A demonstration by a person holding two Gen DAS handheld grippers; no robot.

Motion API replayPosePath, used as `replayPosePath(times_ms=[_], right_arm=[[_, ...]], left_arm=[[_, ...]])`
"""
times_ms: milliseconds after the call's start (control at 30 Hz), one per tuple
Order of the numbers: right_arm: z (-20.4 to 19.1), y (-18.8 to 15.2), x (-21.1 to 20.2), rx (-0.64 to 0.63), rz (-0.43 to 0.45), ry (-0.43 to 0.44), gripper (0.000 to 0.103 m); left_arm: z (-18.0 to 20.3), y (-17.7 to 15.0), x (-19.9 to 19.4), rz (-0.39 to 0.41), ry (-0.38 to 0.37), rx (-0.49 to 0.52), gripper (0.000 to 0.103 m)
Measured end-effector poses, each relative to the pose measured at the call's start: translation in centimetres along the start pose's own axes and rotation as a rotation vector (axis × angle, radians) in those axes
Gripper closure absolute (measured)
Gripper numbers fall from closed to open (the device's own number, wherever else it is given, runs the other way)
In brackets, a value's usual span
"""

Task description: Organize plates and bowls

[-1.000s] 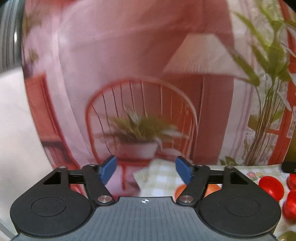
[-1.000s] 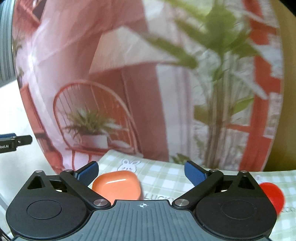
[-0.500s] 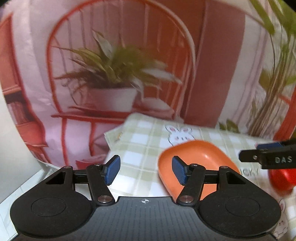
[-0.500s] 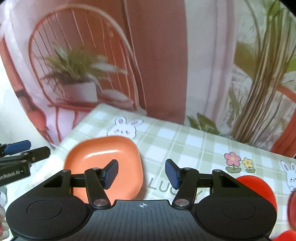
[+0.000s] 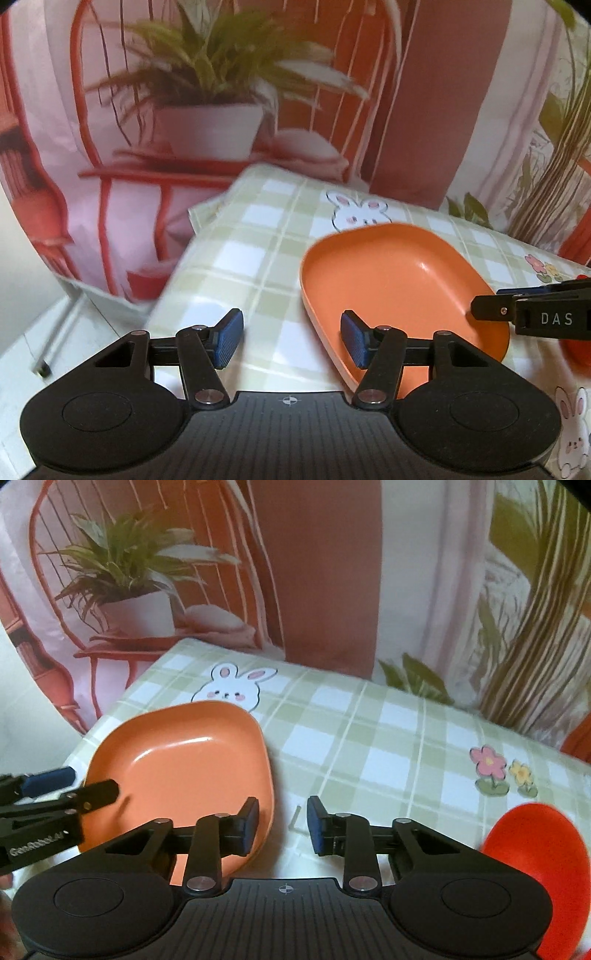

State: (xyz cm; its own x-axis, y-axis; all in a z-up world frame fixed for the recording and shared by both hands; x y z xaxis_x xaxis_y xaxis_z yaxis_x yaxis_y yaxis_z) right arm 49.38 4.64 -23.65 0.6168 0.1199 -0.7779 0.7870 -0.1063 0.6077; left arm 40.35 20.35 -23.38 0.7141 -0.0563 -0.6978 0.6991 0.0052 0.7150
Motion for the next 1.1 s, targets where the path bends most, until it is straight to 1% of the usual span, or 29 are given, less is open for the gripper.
replayPosePath(times_ms=[67, 100, 167, 300, 433, 633, 833, 1100], right_arm=[[-0.2, -0.3, -0.1, -0.003, -0.009, 0.024, 0.088], [-0.3, -0.4, -0.1, -0.002, -0.011, 0.036, 0.089], [-0.7, -0.6, -0.4, -0.001, -0.019, 0.06, 0.093], [-1.3, -1.0, -1.5, 0.001, -0.014, 0.054, 0.095], [-1.4, -1.4, -3.6, 0.022, -0.006, 0.077, 0.095], [-1.5, -2.6, -8.3, 0.048, 0.022, 0.118, 0.094], [-0.8, -3.5, -13.8, 0.055, 0.076, 0.152, 0.094], [1.8, -6.0, -20.6, 0.07, 0.142, 0.186, 0.094]], left_arm=[[-0.1, -0.4, 0.1, 0.001, -0.025, -0.014, 0.063], [-0.1, -0.4, 0.0, 0.005, -0.036, -0.02, 0.074], [0.1, -0.4, -0.2, 0.004, -0.05, -0.027, 0.088], [1.2, -0.9, -0.9, 0.003, 0.004, 0.011, 0.089], [1.1, -1.5, -2.6, 0.002, 0.009, -0.011, 0.089], [2.0, -1.4, -7.4, 0.049, 0.028, 0.002, 0.089], [3.7, -1.0, -12.8, 0.107, 0.04, 0.019, 0.089], [7.5, -1.6, -19.2, 0.157, 0.036, 0.047, 0.089]])
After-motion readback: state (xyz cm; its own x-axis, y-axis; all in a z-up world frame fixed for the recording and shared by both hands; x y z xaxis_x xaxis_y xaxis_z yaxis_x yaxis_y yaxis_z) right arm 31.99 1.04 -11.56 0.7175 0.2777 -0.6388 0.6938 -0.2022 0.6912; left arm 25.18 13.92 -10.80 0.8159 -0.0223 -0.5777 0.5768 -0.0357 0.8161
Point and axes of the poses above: each gripper's, at about its wrist camera, not at the fingertips, and x roughly the way its jaws point, z to its right, y to its top, the point moved 2 cm from there along x, roughly the way its jaws point, and after that the axes turned 2 degrees about x, right-handed, at the moved point
